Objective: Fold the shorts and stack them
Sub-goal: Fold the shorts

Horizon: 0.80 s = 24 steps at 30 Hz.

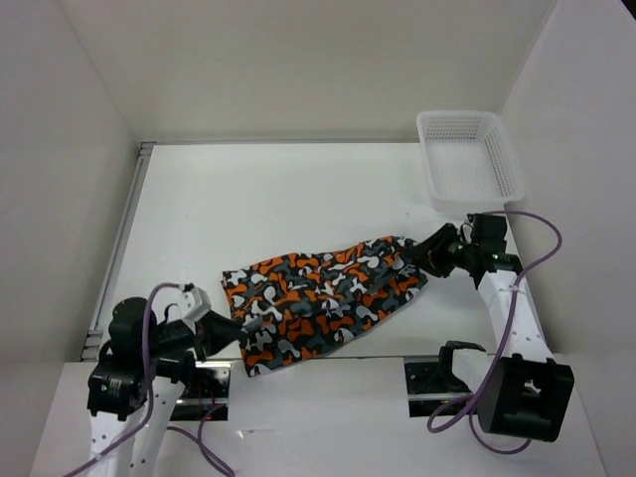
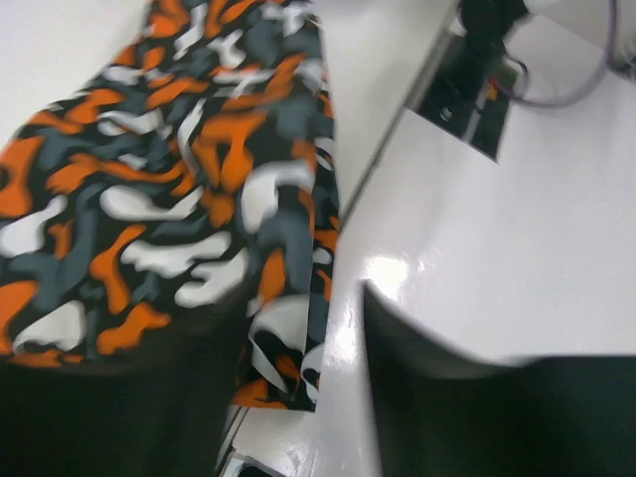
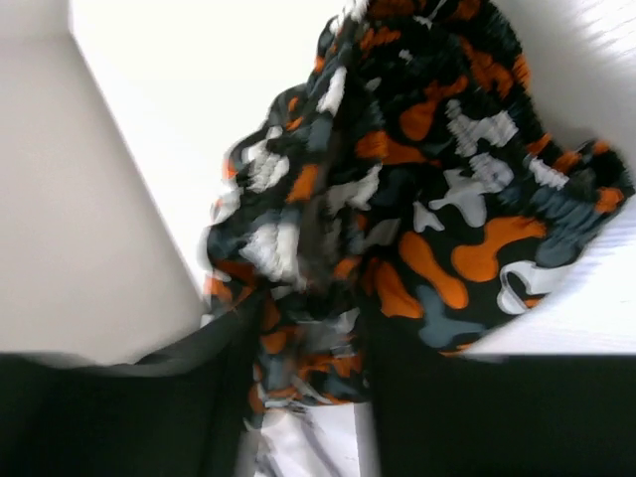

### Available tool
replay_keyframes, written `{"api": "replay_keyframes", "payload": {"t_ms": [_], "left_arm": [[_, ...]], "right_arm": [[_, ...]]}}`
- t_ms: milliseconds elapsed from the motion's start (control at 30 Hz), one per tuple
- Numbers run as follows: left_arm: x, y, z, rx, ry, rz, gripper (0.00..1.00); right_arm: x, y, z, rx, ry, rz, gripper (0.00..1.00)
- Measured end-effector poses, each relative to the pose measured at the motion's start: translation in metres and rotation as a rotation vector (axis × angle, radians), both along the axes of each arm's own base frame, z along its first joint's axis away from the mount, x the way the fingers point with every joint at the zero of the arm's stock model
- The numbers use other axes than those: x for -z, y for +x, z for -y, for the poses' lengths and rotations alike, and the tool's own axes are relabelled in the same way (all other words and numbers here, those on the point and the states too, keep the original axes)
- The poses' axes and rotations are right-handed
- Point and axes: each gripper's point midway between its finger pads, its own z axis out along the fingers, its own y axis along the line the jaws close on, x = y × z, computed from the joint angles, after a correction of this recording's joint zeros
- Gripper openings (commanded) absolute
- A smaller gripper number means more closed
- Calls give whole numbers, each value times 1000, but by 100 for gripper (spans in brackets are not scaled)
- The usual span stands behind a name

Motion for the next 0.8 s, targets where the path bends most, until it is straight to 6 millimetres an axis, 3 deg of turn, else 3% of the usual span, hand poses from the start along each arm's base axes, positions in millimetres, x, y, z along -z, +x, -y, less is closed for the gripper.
{"api": "replay_keyframes", "payload": {"t_ms": [100,267,300,333,400,433,467,533,600,633,733,800], "left_arm": [[6,-16,6,87,-10,60,87],[12,-21,11,163,-4,80,90],[11,-20,11,163,-2,90,87],[10,-18,12,160,1,102,85],[9,-10,13,152,11,97,71],[9,-4,14,141,20,84,64],[12,5,14,126,32,60,47],[21,22,14,85,72,-14,39],[32,40,13,39,128,-109,34],[38,50,12,12,160,-159,37],[55,84,6,-79,263,-258,63],[71,106,2,-132,322,-307,73]], "right_arm": [[-4,0,2,-2,-18,1,96],[-17,2,7,10,-54,40,97],[-19,2,7,13,-58,46,95],[-22,3,8,15,-62,54,80],[-29,7,9,13,-73,80,52],[-33,9,9,10,-75,97,26],[-38,12,8,3,-78,117,15],[-46,17,1,-16,-71,150,0],[-48,21,-13,-59,-60,173,0],[-48,22,-20,-78,-52,175,1],[-31,25,-38,-118,-35,151,5],[-9,23,-42,-114,-42,95,6]]}}
